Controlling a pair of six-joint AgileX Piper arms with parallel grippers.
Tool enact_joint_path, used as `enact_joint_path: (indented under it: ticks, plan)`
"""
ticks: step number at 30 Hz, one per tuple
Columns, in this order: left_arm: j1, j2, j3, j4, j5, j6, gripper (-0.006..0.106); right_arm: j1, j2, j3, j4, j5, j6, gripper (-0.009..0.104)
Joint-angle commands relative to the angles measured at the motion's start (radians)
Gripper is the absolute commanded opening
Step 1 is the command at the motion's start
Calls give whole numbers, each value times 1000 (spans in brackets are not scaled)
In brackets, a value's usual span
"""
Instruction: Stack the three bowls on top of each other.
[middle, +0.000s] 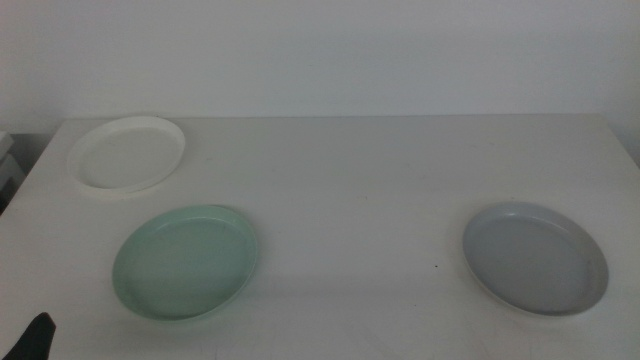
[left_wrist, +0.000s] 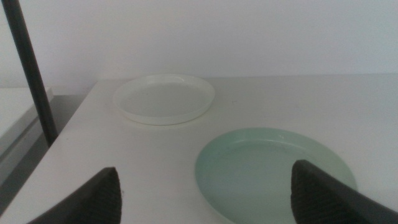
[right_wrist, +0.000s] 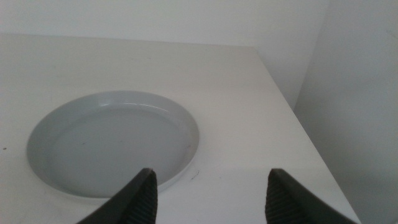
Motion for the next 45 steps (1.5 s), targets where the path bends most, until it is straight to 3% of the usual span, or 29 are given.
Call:
enact_joint_path:
  ticks: [1,7,30,34,45]
  plan:
    - [1,-12,-9,-26,-78,-33,105,-7,-26,-6,-14,-82,-9,45]
    - [1,107,-135,-28,-31,-61,105,-7,-26,-6,-14,-82,-9,45]
    - [1,1040,-1253,-32,765,-69,105,-7,-26,-6,-14,-82,-9,45]
    - [1,1152,-1317,-32,868,-69,105,-7,-26,-6,-14,-82,-9,45]
    - [1,1360,-1317,-14,801,-67,105,-7,-26,-6,-14,-82,-9,45]
